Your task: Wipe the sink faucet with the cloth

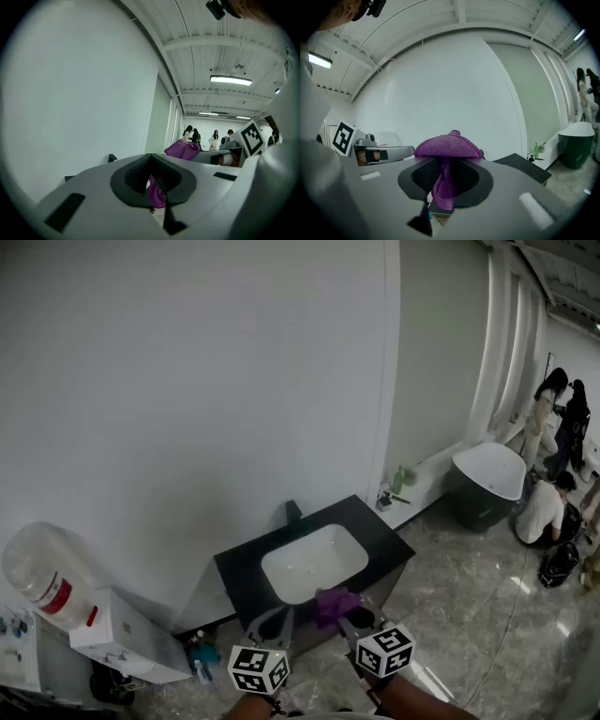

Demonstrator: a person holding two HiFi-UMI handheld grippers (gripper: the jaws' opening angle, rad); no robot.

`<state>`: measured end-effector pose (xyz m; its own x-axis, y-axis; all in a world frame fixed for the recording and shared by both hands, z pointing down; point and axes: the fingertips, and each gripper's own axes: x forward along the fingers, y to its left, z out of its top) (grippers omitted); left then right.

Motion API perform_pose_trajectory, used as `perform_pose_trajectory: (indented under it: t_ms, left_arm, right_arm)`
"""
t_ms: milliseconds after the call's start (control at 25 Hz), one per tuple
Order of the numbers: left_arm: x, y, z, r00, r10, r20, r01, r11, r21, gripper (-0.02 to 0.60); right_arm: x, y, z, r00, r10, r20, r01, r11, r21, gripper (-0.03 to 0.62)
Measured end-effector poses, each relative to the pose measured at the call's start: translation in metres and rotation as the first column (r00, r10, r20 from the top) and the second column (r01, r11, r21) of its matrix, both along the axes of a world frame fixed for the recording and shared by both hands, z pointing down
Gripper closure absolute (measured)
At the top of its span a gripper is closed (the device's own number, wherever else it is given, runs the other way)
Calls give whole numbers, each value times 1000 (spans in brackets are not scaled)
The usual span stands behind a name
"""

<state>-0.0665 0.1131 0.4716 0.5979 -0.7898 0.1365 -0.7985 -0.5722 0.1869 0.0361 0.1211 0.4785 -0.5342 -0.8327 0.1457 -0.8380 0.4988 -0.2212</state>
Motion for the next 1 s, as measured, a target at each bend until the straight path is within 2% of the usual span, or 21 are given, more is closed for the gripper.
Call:
perform_pose_trajectory:
  t_ms: [560, 1000]
  left_arm:
    - [9, -12, 6, 1000, -13, -1, 13, 1000, -9, 577]
    - [31, -33, 12, 997, -75, 8, 75, 997, -7, 577]
  right_arm:
    - [8, -12, 8, 1000, -21, -4, 21, 1000, -6, 525]
    - [34, -28, 16, 997, -83, 4, 83, 997, 1, 523]
